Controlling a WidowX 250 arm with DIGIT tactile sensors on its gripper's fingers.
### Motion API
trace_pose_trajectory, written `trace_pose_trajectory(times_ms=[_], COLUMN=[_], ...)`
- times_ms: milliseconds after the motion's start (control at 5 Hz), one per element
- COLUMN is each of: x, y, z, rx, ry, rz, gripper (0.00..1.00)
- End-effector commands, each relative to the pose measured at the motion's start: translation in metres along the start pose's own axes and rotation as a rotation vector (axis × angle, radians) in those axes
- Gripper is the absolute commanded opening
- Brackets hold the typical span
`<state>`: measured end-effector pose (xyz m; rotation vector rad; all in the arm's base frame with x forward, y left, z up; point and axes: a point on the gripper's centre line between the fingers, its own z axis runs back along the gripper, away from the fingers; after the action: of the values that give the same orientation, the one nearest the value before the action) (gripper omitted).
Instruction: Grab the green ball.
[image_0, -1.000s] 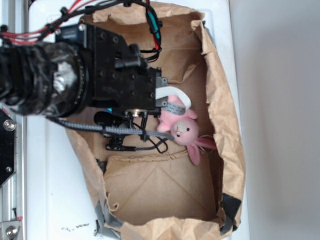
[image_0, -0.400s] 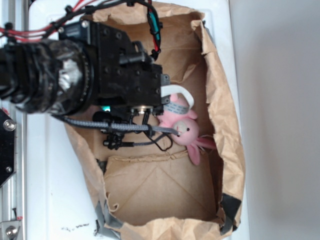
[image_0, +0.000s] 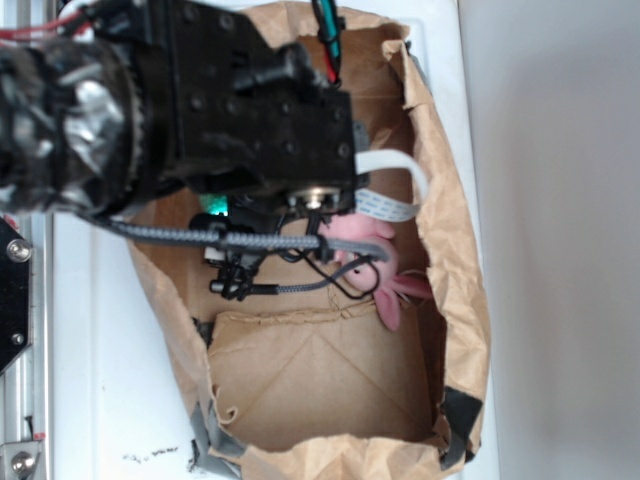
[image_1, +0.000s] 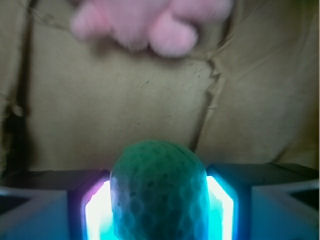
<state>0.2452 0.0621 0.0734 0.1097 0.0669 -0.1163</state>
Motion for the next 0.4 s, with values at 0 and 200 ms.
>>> trace_pose_trajectory(times_ms=[0, 200], x=[0.012, 0.01], y=[-0.001, 0.002], z=[0.079, 0.096], rx=[-0.151, -0.213], ry=[-0.115, -0.139], rz=[0.076, 0.075], gripper=[0.0, 0.0])
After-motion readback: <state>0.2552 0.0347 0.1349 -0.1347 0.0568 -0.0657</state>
